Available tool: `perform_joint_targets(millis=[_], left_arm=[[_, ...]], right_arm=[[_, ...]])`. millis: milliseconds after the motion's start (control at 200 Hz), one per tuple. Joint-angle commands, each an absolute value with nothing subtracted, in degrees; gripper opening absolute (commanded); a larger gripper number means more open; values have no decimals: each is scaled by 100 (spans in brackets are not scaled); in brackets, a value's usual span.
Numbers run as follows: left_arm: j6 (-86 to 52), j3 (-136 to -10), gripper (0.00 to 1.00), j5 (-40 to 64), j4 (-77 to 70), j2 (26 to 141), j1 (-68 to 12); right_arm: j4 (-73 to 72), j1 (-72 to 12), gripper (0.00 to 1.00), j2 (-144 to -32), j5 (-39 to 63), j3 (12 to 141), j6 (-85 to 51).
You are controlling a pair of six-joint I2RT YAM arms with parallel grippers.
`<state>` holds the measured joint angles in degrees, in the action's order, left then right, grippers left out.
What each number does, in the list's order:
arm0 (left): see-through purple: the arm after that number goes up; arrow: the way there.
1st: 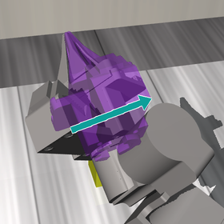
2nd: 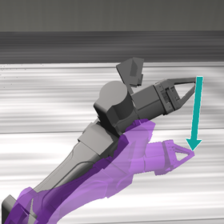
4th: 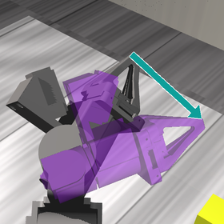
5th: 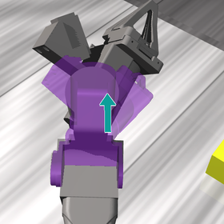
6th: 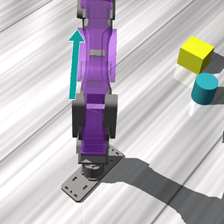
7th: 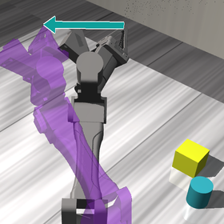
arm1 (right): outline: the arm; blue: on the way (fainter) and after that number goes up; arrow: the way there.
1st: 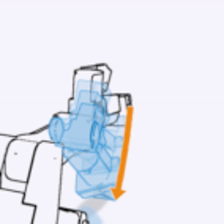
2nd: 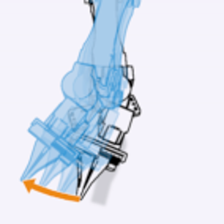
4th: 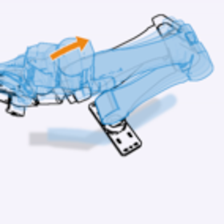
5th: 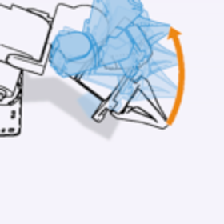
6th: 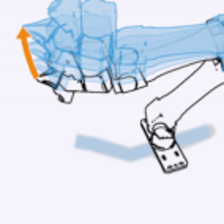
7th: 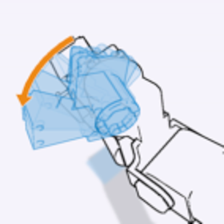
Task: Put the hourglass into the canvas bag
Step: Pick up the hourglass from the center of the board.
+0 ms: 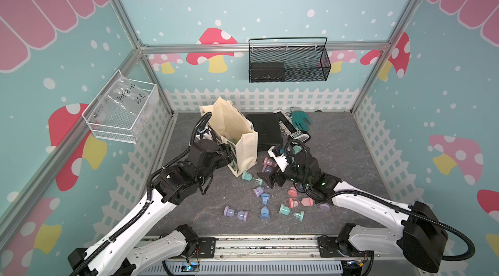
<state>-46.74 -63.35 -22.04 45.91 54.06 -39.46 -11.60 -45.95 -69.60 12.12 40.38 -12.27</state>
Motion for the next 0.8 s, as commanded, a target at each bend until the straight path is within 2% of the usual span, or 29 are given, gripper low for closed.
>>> perform_joint_targets(millis=[0, 340, 795], left_arm=[[-5456, -5945, 71, -2104, 5179, 5300, -4052], [-7024, -4633, 71, -1431, 5222, 5159, -4734], [-9093, -3254, 72, -1424, 4801, 5101, -5800]], right_arm=[[-1331, -4670, 100, -7044, 1286, 3843, -1146], [-1633, -5118, 100, -7300, 1240, 3478, -951], [-2443, -5438, 99, -7592, 1122, 2962, -829]])
